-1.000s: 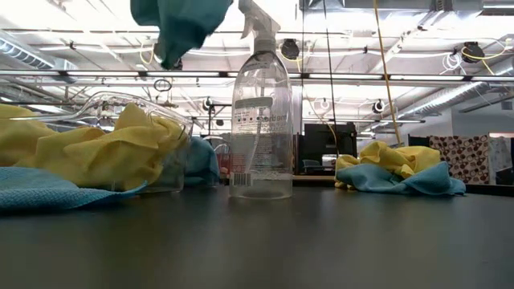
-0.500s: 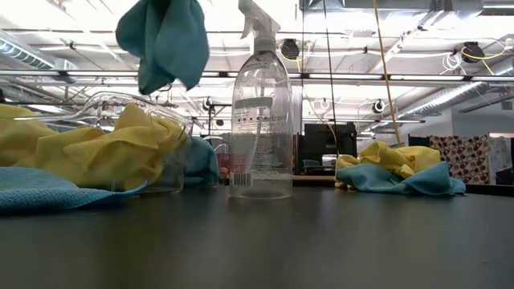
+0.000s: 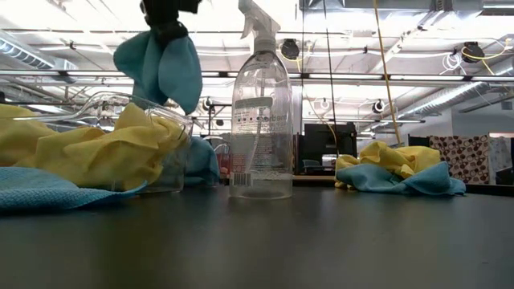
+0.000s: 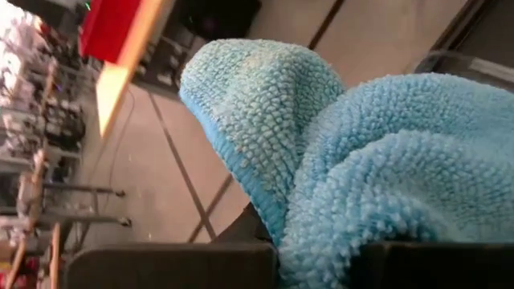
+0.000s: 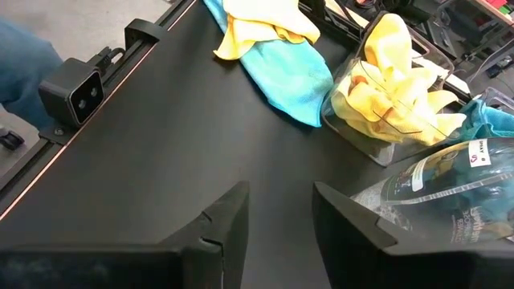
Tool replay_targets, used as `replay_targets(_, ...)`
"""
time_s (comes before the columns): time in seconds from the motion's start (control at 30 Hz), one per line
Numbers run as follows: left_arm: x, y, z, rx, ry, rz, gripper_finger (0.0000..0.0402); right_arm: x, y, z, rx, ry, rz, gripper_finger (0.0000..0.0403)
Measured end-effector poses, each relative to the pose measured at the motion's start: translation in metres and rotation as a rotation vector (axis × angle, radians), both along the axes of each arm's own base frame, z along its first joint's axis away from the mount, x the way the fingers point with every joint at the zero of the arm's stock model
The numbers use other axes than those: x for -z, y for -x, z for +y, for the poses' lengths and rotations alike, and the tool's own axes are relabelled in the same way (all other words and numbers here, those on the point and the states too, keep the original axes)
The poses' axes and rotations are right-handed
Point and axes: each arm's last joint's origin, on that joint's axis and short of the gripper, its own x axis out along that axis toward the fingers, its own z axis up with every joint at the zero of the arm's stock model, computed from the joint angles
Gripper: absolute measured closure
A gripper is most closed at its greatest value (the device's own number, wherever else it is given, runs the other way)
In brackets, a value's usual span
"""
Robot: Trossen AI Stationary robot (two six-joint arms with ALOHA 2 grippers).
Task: Sort microfiber towel by color & place in baskets
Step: Put the blue microfiber cloth into the top transparent bin
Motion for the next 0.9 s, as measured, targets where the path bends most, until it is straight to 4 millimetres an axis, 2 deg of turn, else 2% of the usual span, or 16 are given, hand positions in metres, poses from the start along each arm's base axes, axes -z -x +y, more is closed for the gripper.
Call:
replay_targets(0.37,0.032,-0.016,0.050,-0.099,0.087,0.074,0.0385,0.002,0.000,0.001,-0.011,-0.022,0.015,0.0275)
replay_targets(0.57,0.059,-0.032,0.074,-0.068,0.236,0.059,0.0384,0.004,0.001,0.001,-0.003,-0.026,0.029,0.0275)
replay_targets(0.63,0.065,-0.034,0.076,-0.062,0.253,0.096,0.0386,0.005,0.003,0.002,-0.001,-0.026,0.039,0.0275)
replay_targets(0.73,0.063,-0.033,0.075,-0.052,0.242,0.103,0.0394,0.006,0.006,0.003,0.004,-0.028,0.055,0.0275)
replay_targets(0.9,0.039,-0.024,0.054,0.003,0.218,0.021,0.0395,0.007,0.008,0.005,-0.001,-0.031,0.059,0.0275)
